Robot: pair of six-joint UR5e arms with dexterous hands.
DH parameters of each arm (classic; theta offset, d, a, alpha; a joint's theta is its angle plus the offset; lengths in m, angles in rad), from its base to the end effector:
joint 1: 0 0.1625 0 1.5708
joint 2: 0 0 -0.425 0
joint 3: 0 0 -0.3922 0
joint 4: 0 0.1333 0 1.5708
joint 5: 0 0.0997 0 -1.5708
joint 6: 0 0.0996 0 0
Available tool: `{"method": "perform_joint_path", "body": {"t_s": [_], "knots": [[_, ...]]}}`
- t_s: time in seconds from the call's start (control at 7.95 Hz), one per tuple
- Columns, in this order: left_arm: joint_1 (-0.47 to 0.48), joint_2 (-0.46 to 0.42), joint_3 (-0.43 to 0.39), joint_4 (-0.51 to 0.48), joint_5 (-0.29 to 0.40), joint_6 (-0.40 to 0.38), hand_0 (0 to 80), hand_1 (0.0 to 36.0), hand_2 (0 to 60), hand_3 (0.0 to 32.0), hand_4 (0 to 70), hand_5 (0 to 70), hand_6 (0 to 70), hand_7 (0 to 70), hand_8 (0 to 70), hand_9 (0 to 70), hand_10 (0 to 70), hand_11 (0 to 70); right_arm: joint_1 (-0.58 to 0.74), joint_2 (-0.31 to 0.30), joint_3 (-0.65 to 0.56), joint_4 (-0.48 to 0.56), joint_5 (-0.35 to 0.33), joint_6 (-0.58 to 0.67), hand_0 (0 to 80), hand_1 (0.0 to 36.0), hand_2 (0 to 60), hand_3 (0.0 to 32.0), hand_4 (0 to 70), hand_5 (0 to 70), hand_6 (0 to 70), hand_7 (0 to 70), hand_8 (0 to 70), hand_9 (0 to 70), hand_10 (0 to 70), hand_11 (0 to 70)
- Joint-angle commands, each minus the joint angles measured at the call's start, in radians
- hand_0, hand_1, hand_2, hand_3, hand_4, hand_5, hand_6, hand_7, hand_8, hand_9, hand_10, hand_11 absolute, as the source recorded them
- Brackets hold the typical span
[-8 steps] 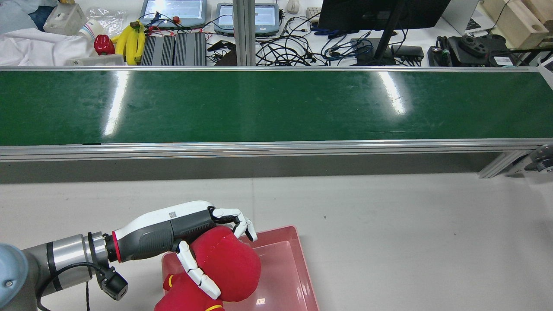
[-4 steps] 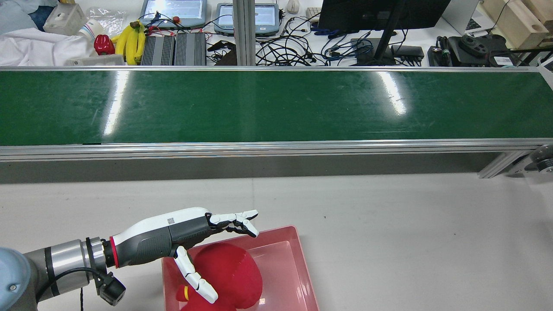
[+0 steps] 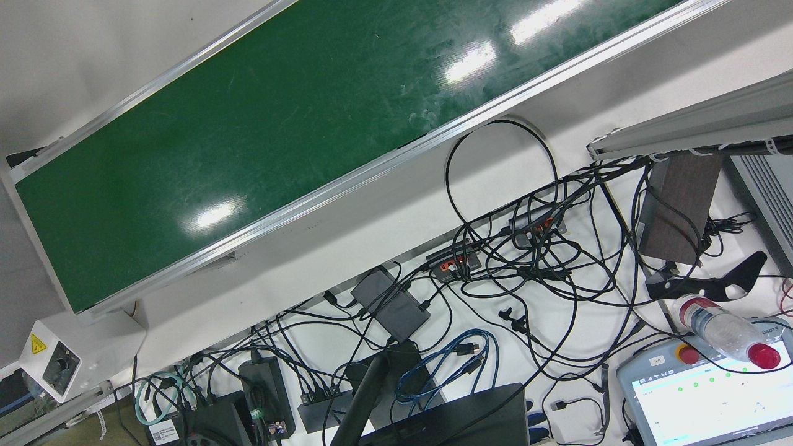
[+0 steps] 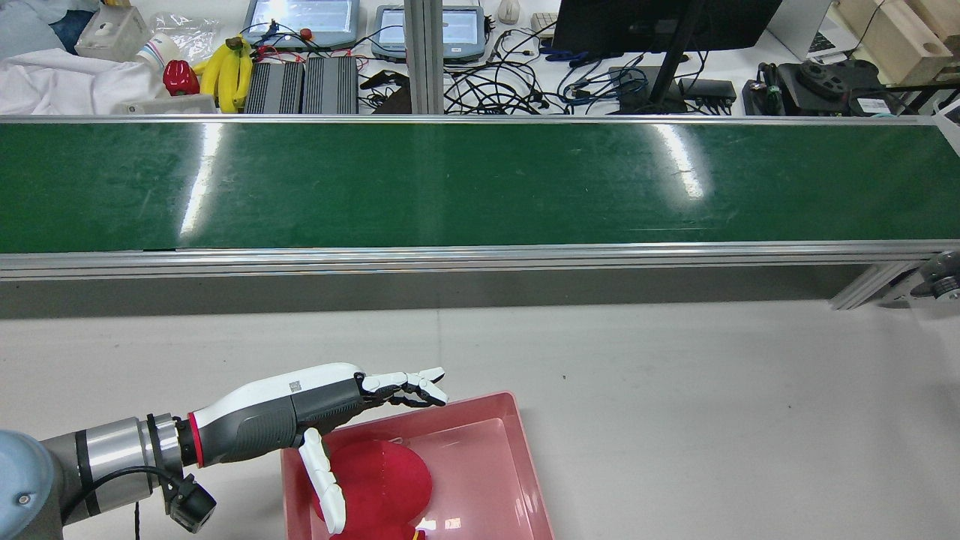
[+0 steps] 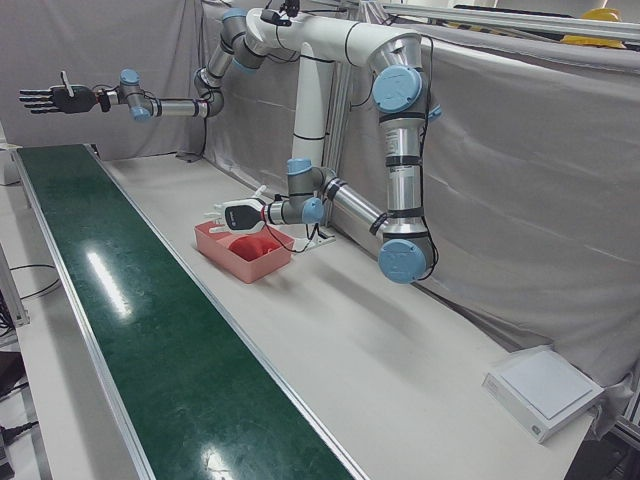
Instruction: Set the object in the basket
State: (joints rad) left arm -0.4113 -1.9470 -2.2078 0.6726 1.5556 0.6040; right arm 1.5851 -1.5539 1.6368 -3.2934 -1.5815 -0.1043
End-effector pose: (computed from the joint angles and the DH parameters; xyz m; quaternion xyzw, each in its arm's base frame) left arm 0.3960 -0.3198 0.2857 -0.2197 0.7866 -0.3717 0.4414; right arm 0.1392 -0.4886 0.6613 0.0365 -0.6814 0.7301 0.0365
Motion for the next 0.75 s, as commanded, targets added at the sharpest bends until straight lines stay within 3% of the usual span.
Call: {"method": "perform_joint_path", "body": {"t_s": [0.0, 0.25, 0.38, 0.63], "knots": [[-0.024, 0.0, -0.033, 0.004, 0.003, -0.006, 48.6, 1.4, 0.0, 0.0, 10.4, 27.2, 4.8, 4.4, 9.5, 15.8, 0.0, 0.0, 0.0, 0.0, 0.0, 0.0, 0.0, 0.0, 0.0, 0.0, 0.0, 0.0, 0.0, 0.0, 0.0, 0.0, 0.0, 0.0, 0.0, 0.0], [-0.101, 0.002, -0.09, 0.039, 0.012, -0.009, 50.7, 6.2, 0.0, 0.0, 10.1, 28.8, 5.3, 5.3, 11.3, 18.0, 0.0, 0.0, 0.001, 0.0, 0.0, 0.001, 0.0, 0.0, 0.0, 0.0, 0.0, 0.0, 0.0, 0.0, 0.0, 0.0, 0.0, 0.0, 0.0, 0.0], [-0.137, 0.006, -0.124, 0.051, 0.014, -0.012, 50.0, 8.1, 0.0, 0.0, 9.7, 33.0, 5.9, 6.6, 13.8, 21.4, 0.0, 0.3, 0.001, 0.0, 0.0, 0.001, 0.0, 0.0, 0.0, 0.0, 0.0, 0.0, 0.0, 0.0, 0.0, 0.0, 0.0, 0.0, 0.0, 0.0], [-0.181, 0.032, -0.173, 0.053, 0.012, -0.027, 51.4, 10.4, 0.0, 0.0, 10.8, 49.1, 8.1, 11.6, 21.1, 31.8, 6.0, 9.8, 0.0, 0.0, 0.0, 0.001, 0.0, 0.0, 0.0, 0.0, 0.0, 0.0, 0.0, 0.0, 0.0, 0.0, 0.0, 0.0, 0.0, 0.0]]}}
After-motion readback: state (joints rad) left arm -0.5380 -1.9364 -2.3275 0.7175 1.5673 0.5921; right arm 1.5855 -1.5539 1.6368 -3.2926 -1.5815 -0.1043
